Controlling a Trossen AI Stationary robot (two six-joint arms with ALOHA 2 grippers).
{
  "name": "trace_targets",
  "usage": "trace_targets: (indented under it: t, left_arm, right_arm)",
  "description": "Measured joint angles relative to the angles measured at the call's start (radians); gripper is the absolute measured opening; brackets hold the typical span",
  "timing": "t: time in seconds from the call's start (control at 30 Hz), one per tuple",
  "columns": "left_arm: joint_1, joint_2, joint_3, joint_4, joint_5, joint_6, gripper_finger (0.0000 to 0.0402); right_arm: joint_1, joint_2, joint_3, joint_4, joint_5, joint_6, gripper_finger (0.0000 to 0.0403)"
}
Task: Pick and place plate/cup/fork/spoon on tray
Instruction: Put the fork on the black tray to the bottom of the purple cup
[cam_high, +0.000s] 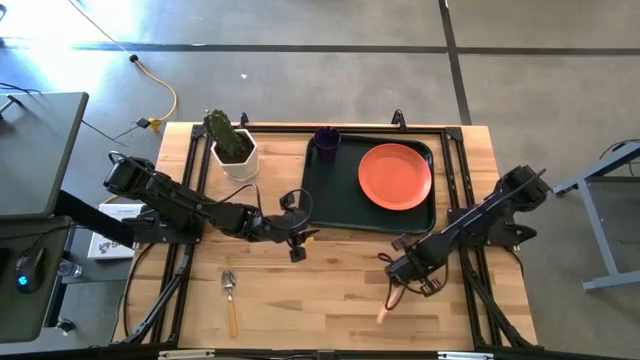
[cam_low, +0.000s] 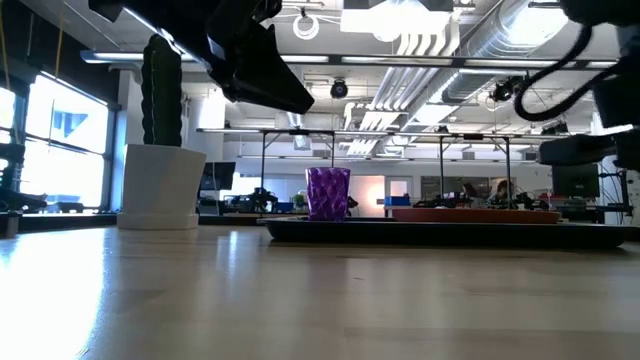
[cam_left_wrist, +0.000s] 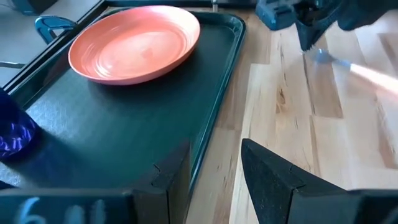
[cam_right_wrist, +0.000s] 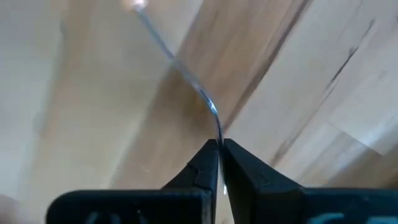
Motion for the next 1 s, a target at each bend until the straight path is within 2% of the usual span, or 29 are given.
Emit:
trace_targets:
  t: [0.13,0.23,0.37,0.47,0.63,0.77,0.87,1.0]
  left_arm:
    - [0.000,0.000,0.000,0.045,0.000,-0.030,0.0133]
    - [0.000,0.022,0.000,0.095,0.016,-0.030,0.0133]
    - [0.000,0.075,-0.001,0.163,0.097,0.005,0.0133]
    - [-0.002,0.124,-0.001,0.220,0.165,0.042,0.0133]
    - [-0.023,0.171,-0.001,0.305,0.197,0.118,0.0133]
    - [-0.036,0.180,-0.001,0.403,0.224,0.147,0.0133]
    - [-0.036,0.180,0.000,0.473,0.309,0.113,0.0133]
    - [-0.042,0.191,0.000,0.473,0.324,0.136,0.0133]
  right_arm:
    - [-0.069,0.000,0.051,-0.001,-0.105,0.115,0.0003]
    - [-0.131,0.000,0.095,0.001,-0.140,0.238,0.0005]
    - [-0.205,0.000,0.124,0.060,-0.196,0.337,0.0002]
    - [-0.248,0.000,0.105,0.176,-0.304,0.367,0.0002]
    - [-0.318,0.000,0.056,0.284,-0.505,0.441,0.0001]
    - [-0.371,0.000,0.048,0.285,-0.550,0.492,0.0001]
    - [-0.403,0.000,0.048,0.297,-0.575,0.530,0.0001]
    - [-0.434,0.000,0.048,0.322,-0.620,0.617,0.0001]
